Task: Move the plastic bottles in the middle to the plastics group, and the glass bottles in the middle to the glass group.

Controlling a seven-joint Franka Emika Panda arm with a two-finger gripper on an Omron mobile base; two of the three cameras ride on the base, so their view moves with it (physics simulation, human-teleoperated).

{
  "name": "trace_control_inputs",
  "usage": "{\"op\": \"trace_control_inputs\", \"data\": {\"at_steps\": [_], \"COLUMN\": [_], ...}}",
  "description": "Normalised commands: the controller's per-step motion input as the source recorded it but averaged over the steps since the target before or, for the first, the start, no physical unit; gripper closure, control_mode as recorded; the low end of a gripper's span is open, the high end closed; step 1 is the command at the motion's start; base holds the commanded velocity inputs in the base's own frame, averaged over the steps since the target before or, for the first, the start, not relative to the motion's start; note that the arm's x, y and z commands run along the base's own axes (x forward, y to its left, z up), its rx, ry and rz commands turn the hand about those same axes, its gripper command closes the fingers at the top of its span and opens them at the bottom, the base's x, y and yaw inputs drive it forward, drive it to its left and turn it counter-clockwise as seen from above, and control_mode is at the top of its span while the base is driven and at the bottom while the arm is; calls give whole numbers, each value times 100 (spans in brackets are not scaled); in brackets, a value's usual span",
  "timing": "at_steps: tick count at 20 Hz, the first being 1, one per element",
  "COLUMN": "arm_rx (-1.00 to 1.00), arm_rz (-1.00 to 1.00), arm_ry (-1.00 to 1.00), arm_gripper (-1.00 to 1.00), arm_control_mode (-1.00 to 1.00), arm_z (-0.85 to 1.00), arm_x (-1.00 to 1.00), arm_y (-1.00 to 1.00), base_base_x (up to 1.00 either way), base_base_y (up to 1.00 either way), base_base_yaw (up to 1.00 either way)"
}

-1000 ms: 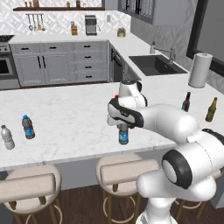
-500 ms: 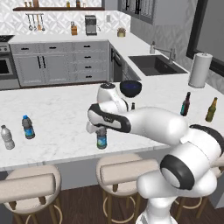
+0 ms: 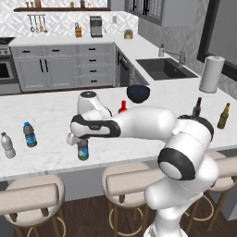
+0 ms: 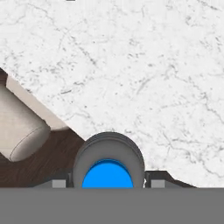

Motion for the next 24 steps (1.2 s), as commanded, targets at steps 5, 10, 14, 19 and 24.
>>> {"op": "trace_control_inputs", "data": {"at_steps": [5, 10, 14, 19, 24], "arm_rx": [0, 0, -3, -3, -2], "arm_rz": [11, 15, 8, 0, 0], "arm_ry": [0, -1, -3, -7, -13], "arm_gripper": [100, 100, 100, 100, 100], "arm_control_mode": [-100, -100, -100, -100, -100], "arm_z": [0, -7, -3, -13, -11], "arm_x": [32, 49, 51, 34, 32], "arm_y": [97, 76, 60, 49, 38], "base_base_x": [0, 0, 0, 0, 0], "base_base_y": [0, 0, 0, 0, 0], "base_base_yaw": [0, 0, 0, 0, 0]}}
